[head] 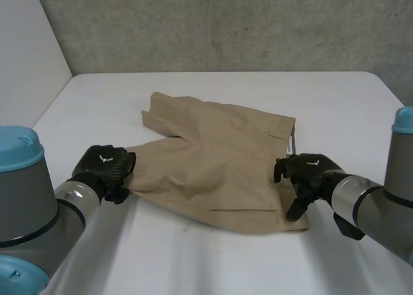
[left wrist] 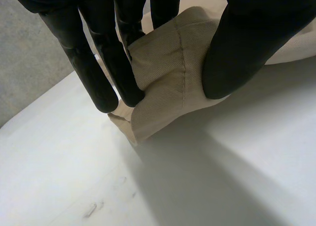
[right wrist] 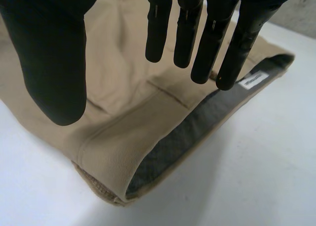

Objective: Fold the shorts.

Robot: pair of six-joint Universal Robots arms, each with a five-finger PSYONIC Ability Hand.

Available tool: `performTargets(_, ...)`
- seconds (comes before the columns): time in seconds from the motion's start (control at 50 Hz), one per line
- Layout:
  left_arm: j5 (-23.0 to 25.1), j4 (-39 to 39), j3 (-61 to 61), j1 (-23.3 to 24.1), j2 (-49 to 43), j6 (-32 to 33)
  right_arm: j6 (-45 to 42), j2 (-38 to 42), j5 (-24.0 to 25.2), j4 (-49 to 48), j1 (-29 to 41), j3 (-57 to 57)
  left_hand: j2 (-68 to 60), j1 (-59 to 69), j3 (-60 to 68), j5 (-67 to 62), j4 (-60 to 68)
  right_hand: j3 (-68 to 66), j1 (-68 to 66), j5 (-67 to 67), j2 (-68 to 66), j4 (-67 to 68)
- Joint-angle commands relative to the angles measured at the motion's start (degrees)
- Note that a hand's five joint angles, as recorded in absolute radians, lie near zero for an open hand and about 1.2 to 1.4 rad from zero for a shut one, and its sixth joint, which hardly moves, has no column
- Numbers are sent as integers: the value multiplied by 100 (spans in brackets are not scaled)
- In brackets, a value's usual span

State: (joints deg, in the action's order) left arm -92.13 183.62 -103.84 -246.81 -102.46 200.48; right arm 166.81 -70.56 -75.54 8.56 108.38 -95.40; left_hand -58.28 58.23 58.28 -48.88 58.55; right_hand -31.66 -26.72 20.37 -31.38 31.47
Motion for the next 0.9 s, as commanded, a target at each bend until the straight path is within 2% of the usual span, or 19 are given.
performTargets(0.02,-7,7,-5,-25,-2,0,0,438,74,-336,26,110,-795,800,795,-735,768,-618,-1112,747,-646,637)
performTargets(0.14,2,16,-5,-60,6,0,-8,666,31,-855,192,57,-795,800,795,-735,768,-887,-1381,1016,-915,906)
performTargets(0.3,2,16,-5,-60,6,-9,-8,895,22,-909,263,110,-795,800,795,-735,768,-1088,-1581,1216,-1115,1106)
performTargets(0.4,2,16,-5,-60,6,0,-8,895,22,-909,272,110,-795,800,795,-735,768,-2986,-3480,3114,-3013,3005)
performTargets(0.42,2,16,-5,-60,6,0,-8,895,22,-900,272,101,-795,800,795,-735,768,-3556,-4050,3685,-3584,3575)
performTargets(0.44,2,16,-5,-60,6,0,-8,869,30,-900,272,92,-795,800,795,-735,768,-4822,-5315,4950,-4849,4840)
performTargets(0.66,-7,7,-5,-69,24,0,-61,404,92,-742,201,-197,-560,565,560,-500,533,-4834,-5328,4963,-4862,4853)
performTargets(0.76,-7,7,-5,-69,33,0,-499,-44,31,-514,184,-391,-526,531,526,-466,499,-4834,-5328,4963,-4862,4853)
performTargets(0.82,-7,7,-5,-69,33,0,-562,-107,4,-487,175,-453,-526,531,526,-466,499,-3212,-3706,3341,-3240,3231)
performTargets(0.9,-7,7,-13,-69,33,0,-571,-133,48,-504,166,-602,-509,514,509,-449,482,-2656,-3150,2785,-2684,2675)
